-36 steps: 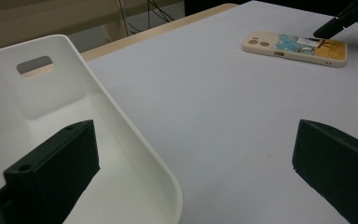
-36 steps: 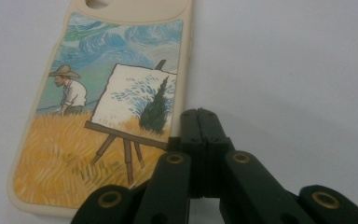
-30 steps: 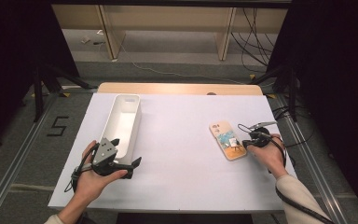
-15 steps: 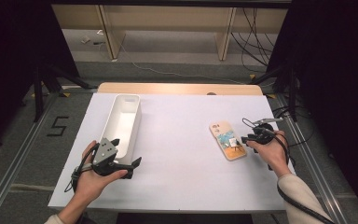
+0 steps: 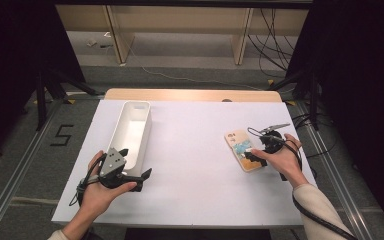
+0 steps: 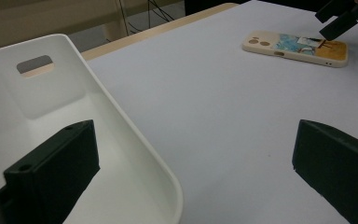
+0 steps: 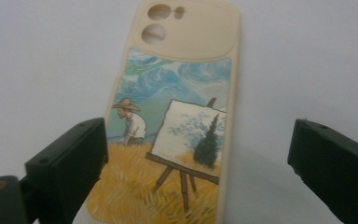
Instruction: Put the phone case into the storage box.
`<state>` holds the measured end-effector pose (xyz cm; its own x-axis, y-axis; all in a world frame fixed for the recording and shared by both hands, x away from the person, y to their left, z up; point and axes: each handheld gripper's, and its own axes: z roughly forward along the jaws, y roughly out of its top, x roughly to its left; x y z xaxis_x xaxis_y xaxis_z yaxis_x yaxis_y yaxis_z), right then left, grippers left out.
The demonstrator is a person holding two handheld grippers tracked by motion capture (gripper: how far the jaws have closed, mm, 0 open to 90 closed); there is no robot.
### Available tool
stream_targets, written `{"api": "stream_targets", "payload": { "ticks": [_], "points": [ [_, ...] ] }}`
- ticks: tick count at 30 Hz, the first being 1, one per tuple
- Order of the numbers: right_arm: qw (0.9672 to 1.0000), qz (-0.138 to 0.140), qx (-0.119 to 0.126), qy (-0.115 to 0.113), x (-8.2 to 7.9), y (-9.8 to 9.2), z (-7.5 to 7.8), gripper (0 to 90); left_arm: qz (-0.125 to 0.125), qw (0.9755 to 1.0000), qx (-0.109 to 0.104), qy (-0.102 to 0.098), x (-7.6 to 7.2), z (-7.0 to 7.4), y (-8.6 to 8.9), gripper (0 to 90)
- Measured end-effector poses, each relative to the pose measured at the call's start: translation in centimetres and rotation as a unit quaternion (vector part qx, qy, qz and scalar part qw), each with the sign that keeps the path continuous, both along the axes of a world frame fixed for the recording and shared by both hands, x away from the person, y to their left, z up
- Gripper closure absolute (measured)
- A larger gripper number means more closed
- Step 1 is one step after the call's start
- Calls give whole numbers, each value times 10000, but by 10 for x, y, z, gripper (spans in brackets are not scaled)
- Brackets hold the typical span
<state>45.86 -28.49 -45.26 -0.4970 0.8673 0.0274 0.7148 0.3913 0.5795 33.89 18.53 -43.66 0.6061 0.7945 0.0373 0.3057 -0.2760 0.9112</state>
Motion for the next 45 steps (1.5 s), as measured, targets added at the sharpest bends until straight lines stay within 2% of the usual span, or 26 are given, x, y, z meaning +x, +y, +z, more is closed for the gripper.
{"api": "stream_targets", "payload": {
  "ticks": [5, 9, 23, 30, 36, 45],
  "points": [
    [9996, 120, -223, 151, 3, 12, -2, 6, -8, 10000, 3, -3, 0, 0, 0, 0],
    [9989, 111, -364, 281, 7, 18, -4, 3, -13, 10000, 3, 5, 0, 0, 0, 0],
    [9967, 56, -620, 517, 14, 30, -12, 4, 1, 10000, 9, 6, -1, 0, 1, 0],
    [9955, 32, -714, 614, 16, 34, -15, 11, 4, 10000, 10, 8, -1, 0, 1, 0],
    [9931, -41, -838, 821, 17, 36, -18, 25, 7, 10000, 4, 12, -1, -1, 1, 0],
    [9915, -179, -817, 993, 19, 37, -18, 35, 1, 10000, 8, 7, -2, -1, 1, 0]
  ]
}}
